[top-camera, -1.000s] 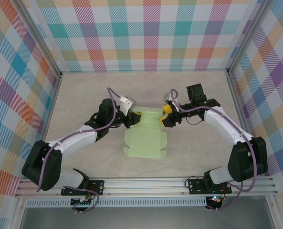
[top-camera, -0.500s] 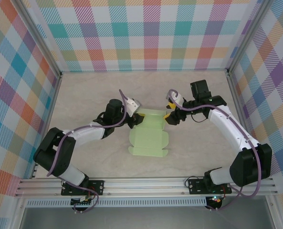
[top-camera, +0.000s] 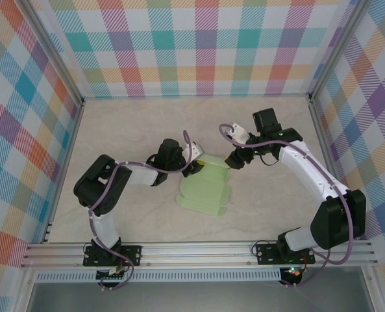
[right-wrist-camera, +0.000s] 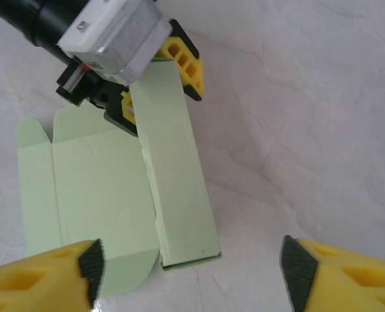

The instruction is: Fold the paper box

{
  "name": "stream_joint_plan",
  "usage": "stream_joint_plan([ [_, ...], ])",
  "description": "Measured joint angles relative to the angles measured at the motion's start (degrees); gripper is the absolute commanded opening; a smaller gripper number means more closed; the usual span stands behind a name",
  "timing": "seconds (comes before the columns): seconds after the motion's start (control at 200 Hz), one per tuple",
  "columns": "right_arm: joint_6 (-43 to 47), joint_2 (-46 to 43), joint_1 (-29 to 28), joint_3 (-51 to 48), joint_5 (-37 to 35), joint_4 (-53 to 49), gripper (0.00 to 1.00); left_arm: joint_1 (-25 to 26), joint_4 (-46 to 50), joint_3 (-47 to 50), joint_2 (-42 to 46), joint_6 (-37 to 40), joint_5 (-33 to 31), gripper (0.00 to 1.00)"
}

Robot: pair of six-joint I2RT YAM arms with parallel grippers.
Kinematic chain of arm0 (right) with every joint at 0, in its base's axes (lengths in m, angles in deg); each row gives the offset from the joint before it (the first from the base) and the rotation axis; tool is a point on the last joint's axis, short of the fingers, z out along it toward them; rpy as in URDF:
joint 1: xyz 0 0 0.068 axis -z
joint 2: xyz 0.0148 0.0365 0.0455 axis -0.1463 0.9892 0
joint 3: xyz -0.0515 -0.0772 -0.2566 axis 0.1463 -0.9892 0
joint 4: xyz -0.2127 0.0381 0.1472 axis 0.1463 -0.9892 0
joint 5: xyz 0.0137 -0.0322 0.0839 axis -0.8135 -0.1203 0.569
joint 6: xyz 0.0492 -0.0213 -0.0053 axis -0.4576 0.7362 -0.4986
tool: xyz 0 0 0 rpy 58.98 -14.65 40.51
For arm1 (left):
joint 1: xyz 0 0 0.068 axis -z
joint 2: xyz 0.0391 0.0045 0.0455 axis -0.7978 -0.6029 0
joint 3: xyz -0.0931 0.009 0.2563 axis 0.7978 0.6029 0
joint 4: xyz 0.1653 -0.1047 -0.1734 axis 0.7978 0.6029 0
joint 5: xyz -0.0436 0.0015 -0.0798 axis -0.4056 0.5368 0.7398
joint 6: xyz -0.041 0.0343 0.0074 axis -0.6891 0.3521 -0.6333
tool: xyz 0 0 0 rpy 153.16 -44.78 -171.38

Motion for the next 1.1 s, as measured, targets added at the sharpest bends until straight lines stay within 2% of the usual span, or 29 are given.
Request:
stream_joint_plan([
  [0.215, -10.0, 0.0, -0.3, -0.3, -8.4, 5.0, 1.00, 0.0, -3.7, 0.3, -0.7, -0.5, -2.3, 0.71],
  [0.355, -20.6, 0.0, -0.3, -0.2, -14.4, 8.8, 1.00, -0.2, -4.9, 3.8, 0.3, -0.6, -2.5, 0.75],
  [0.465, -26.0, -0.2, 0.7, 0.1, -13.8, 9.8, 0.99, -0.6, -4.4, 7.2, 3.1, -0.6, -2.6, 0.75],
  [0.545, -26.9, 0.3, 1.0, 2.8, -11.7, 7.3, 0.89, -1.0, -4.4, 9.3, 6.0, -0.7, -2.6, 0.76],
  [0.715, -27.9, 6.9, 1.0, 13.6, -10.0, 1.7, 0.86, -1.7, -5.3, 12.2, 10.5, -1.9, -3.9, 0.70],
  [0.835, -30.1, 10.0, 0.9, 13.4, -10.1, -0.7, 0.81, -1.7, -6.5, 12.5, 10.1, -3.5, -4.7, 0.60],
  [1.1, -32.0, 13.3, 0.9, 11.8, -9.2, -4.0, 0.73, -1.4, -9.5, 12.7, 8.0, -5.9, -7.4, 0.51],
])
